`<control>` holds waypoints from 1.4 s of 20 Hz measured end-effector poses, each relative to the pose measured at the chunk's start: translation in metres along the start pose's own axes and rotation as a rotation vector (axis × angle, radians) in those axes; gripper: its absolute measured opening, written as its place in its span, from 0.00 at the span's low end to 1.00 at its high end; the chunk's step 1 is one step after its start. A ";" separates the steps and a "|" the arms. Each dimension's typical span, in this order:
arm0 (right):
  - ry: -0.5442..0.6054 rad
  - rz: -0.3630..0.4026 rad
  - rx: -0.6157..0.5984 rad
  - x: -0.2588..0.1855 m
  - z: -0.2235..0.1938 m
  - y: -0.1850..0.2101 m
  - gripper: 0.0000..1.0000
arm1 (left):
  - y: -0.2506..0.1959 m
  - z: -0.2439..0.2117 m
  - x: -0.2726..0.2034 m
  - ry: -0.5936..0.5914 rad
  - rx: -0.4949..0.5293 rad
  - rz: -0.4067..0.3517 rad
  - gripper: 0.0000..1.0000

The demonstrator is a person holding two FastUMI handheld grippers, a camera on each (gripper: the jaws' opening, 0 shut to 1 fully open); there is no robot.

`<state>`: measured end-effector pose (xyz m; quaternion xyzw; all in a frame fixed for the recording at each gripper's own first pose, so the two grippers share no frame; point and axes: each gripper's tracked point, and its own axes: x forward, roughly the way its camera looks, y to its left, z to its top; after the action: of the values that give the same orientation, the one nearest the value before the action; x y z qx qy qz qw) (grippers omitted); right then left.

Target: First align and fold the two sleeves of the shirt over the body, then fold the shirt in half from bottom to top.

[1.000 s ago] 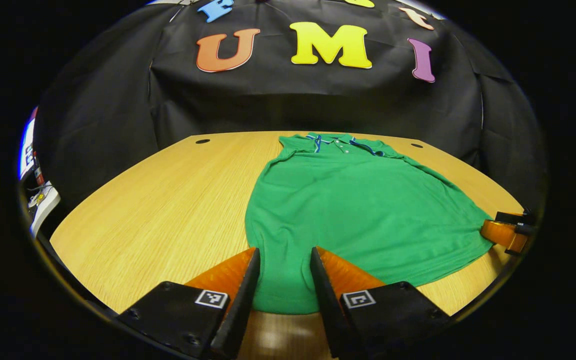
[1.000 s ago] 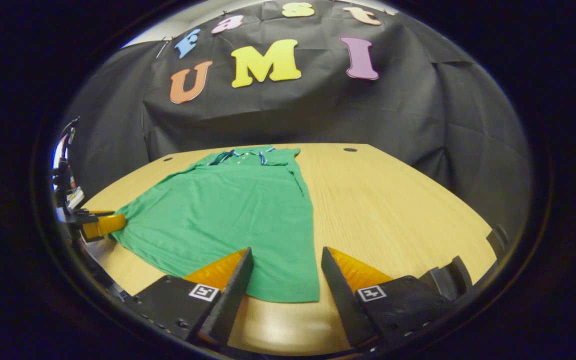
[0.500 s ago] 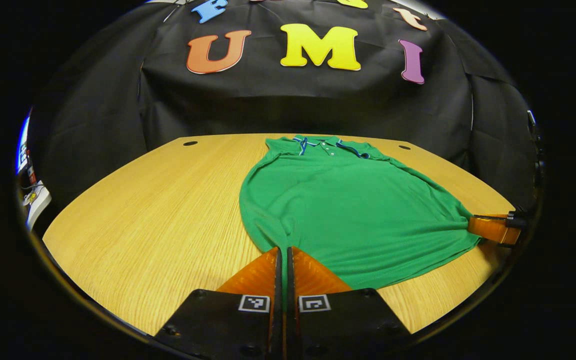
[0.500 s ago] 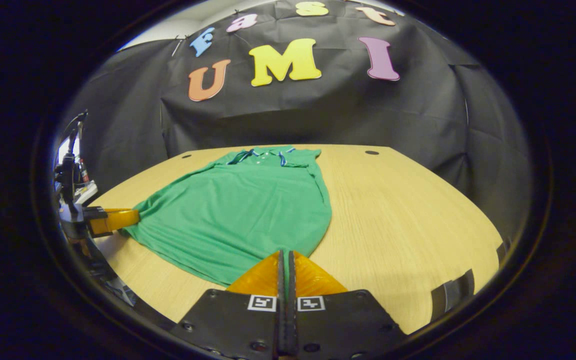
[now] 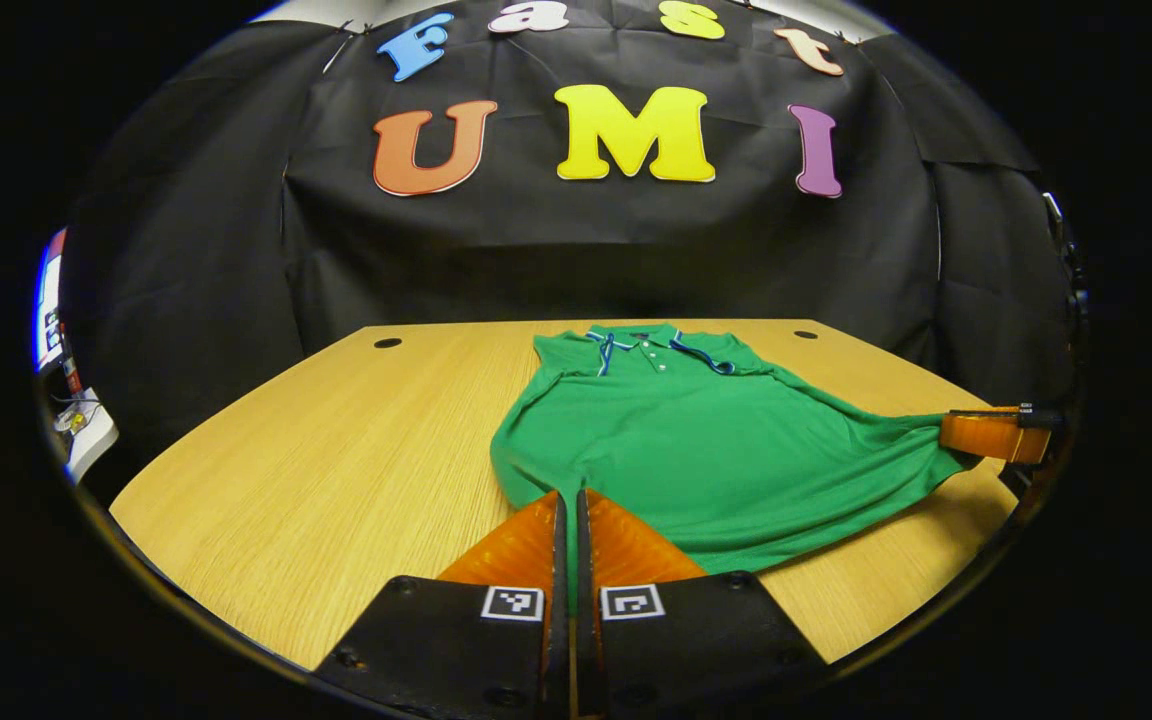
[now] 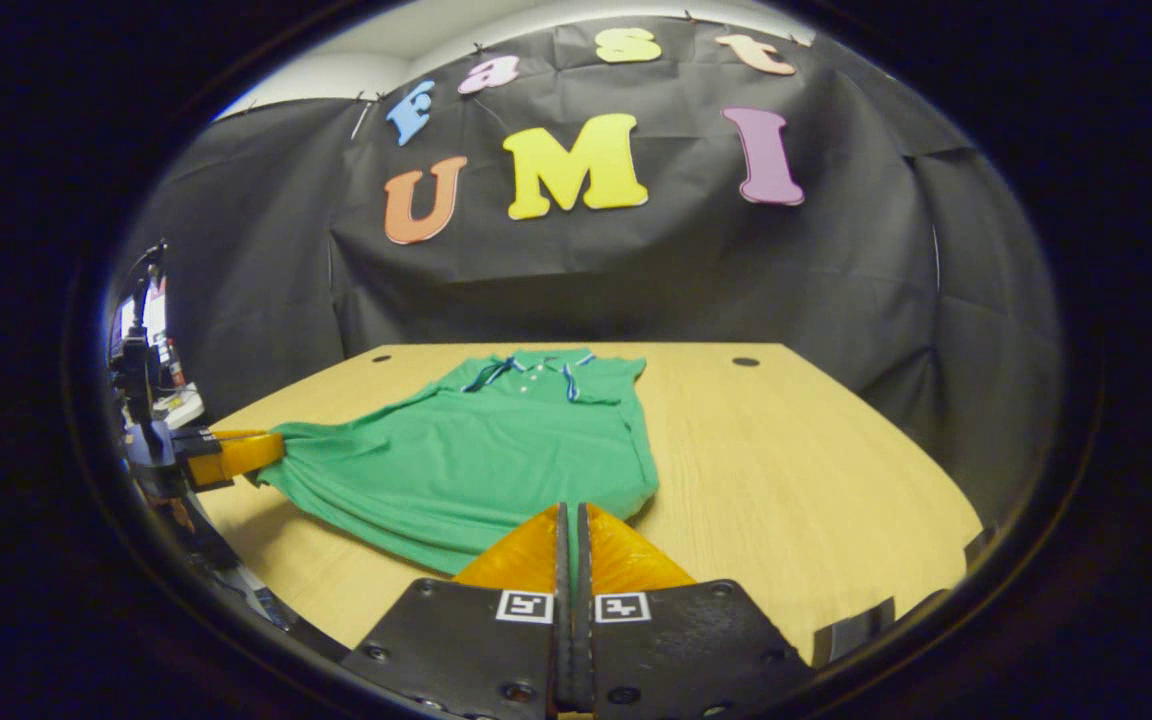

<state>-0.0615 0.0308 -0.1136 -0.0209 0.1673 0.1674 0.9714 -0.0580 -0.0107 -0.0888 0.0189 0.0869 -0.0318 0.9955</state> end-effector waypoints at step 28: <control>-0.144 -0.047 -0.002 0.314 0.218 -0.025 0.00 | 0.038 0.179 0.320 -0.060 -0.021 -0.065 0.08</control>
<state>0.2953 0.1283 -0.0123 -0.0136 0.0961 0.1457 0.9845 0.2901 0.0001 0.0330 0.0047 0.0581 -0.0638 0.9963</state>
